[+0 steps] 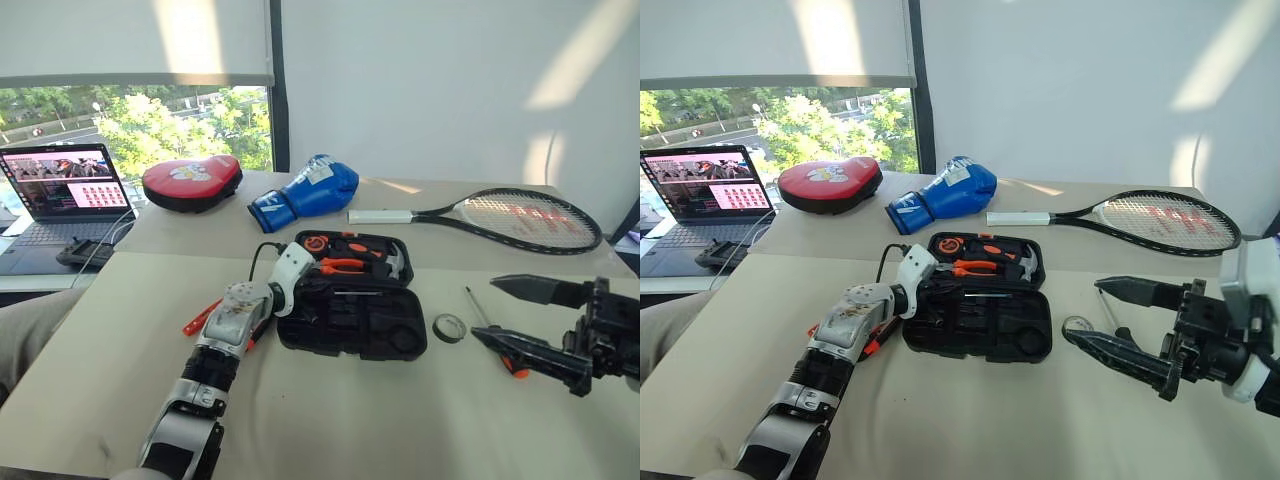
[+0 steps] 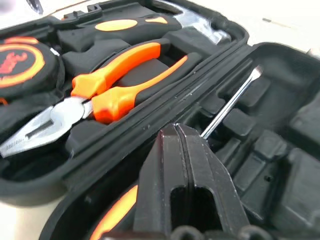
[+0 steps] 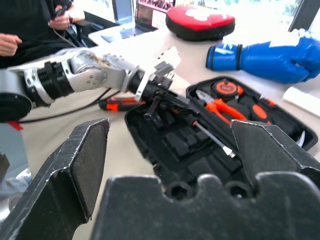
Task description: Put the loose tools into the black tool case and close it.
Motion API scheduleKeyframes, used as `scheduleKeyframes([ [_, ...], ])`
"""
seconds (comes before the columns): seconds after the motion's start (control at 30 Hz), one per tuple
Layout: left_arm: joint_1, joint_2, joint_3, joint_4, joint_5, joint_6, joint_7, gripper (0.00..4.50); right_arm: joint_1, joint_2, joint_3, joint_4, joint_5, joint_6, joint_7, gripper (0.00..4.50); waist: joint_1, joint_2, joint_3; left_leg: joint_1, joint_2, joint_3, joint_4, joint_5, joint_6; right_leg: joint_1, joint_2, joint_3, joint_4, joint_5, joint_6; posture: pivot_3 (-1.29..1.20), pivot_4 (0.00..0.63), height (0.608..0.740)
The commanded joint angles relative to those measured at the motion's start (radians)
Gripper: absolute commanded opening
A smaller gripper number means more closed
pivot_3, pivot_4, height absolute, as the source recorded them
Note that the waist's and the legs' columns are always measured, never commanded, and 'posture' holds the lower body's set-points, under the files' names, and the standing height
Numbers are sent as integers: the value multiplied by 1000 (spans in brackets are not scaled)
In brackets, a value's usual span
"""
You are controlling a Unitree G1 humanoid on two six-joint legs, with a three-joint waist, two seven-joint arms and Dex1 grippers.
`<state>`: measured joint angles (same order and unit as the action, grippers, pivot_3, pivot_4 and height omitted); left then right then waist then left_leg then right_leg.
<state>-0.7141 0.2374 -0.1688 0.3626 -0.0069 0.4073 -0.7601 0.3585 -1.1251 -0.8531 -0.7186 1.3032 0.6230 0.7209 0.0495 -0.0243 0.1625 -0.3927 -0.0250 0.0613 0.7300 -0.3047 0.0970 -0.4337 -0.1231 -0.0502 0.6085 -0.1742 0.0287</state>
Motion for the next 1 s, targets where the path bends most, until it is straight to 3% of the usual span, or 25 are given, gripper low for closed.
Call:
scheduleKeyframes([
  [0.03,59,24,-99,60,61,5,-28,37,-20,13,-21,-39,1,40,-47,4500,-1,3,-2,3,0,0,0,0,0,3,0,0,0,0,0,0,150,740],
  [0.23,29,42,-129,179,120,-109,4,37,-51,34,25,-92,-12,81,-182,4500,-3,9,-10,10,1,0,-2,-2,1,11,0,-1,-5,-1,1,0,150,740],
  [0.43,-24,129,-181,293,198,-297,-10,37,-84,46,53,-115,-4,89,-226,4500,-10,10,-17,10,1,0,-2,-2,1,11,1,-1,-6,0,0,0,150,740],
  [0.53,-50,122,-166,340,179,-331,-4,37,-103,46,65,-107,-17,91,-233,4500,-14,9,-20,12,3,1,-2,-2,1,12,1,0,-6,0,0,0,150,740],
  [0.6,-50,89,-82,291,58,-320,-46,37,-122,49,87,-103,-36,89,-267,4500,-16,9,-20,13,4,0,-2,-2,1,12,2,0,-6,0,1,0,150,740],
  [0.7,-29,62,102,60,-238,-57,-142,37,-156,61,137,-116,-114,88,-366,4500,-22,8,-19,9,5,1,-2,-1,0,9,2,-1,-7,-2,4,0,150,740],
  [0.83,42,149,149,-185,-392,144,-254,37,-203,71,231,-99,-118,131,-487,4500,-24,5,-18,-5,3,1,-2,6,-13,-7,2,-1,0,1,-1,0,150,740],
  [0.93,108,243,166,-387,-492,247,-321,703,-308,-1,379,-13,-167,262,-622,4500,-31,5,-18,-6,4,1,-2,7,-15,-8,10,-1,0,0,-2,0,150,740],
  [0.97,127,264,172,-445,-524,277,-330,1211,-334,-12,415,23,-178,307,-656,4500,-32,6,-17,-6,3,1,-2,7,-15,-8,9,-1,0,0,-2,0,150,740],
  [1.0,144,281,179,-495,-556,309,-334,1440,-355,-14,441,59,-187,331,-662,4500,-30,6,-17,-6,3,1,-2,7,-15,-8,9,0,-1,-1,-3,0,150,740],
])
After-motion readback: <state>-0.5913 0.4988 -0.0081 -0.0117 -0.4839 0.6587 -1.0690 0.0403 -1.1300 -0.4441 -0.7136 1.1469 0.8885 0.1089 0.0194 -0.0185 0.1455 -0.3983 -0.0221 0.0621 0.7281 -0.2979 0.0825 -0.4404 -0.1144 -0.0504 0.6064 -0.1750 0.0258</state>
